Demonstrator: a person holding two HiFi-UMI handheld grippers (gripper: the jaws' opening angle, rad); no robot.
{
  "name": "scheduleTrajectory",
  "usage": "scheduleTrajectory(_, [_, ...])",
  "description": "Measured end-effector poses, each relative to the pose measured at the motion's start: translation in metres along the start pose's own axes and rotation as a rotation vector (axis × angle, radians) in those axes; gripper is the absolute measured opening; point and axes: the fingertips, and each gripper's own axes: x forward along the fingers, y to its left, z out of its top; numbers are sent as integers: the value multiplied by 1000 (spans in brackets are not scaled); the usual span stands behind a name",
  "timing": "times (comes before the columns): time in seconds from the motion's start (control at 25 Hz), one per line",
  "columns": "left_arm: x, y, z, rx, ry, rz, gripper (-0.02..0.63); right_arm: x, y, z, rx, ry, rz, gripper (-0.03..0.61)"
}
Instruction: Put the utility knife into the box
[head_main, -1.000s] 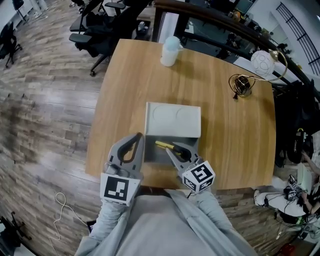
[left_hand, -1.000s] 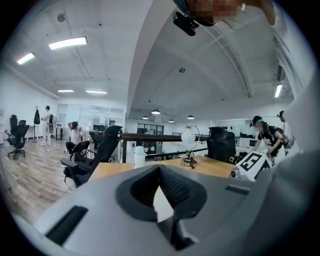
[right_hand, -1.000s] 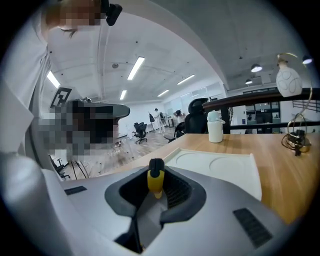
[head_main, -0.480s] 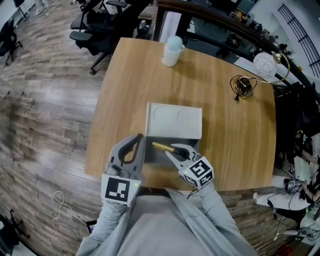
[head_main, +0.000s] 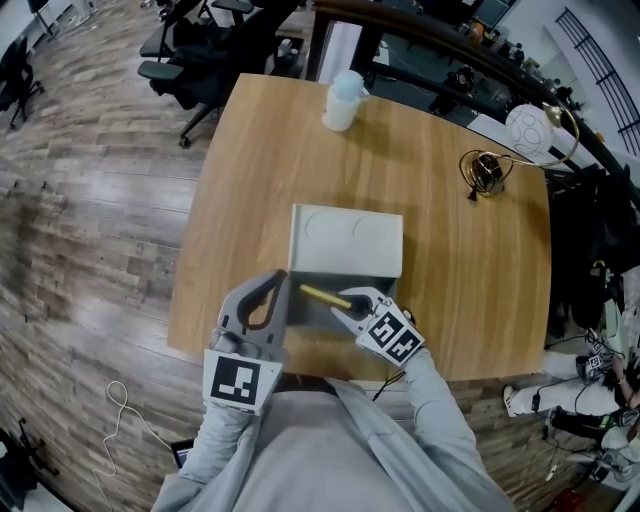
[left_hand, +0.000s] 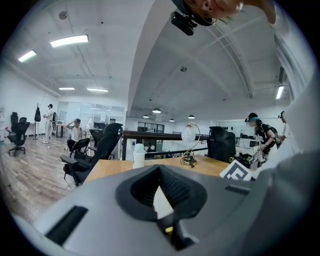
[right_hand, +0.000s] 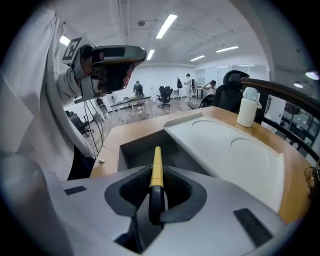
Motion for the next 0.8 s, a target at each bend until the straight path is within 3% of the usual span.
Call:
scheduleTrajectory(0.32, [0, -1, -6, 0, 9, -9, 18, 16, -1, -26, -126, 177, -4, 84])
scheduleTrajectory(0.8, [-1, 4, -8, -8, 6, -4, 20, 27, -7, -38, -154, 303, -32, 84])
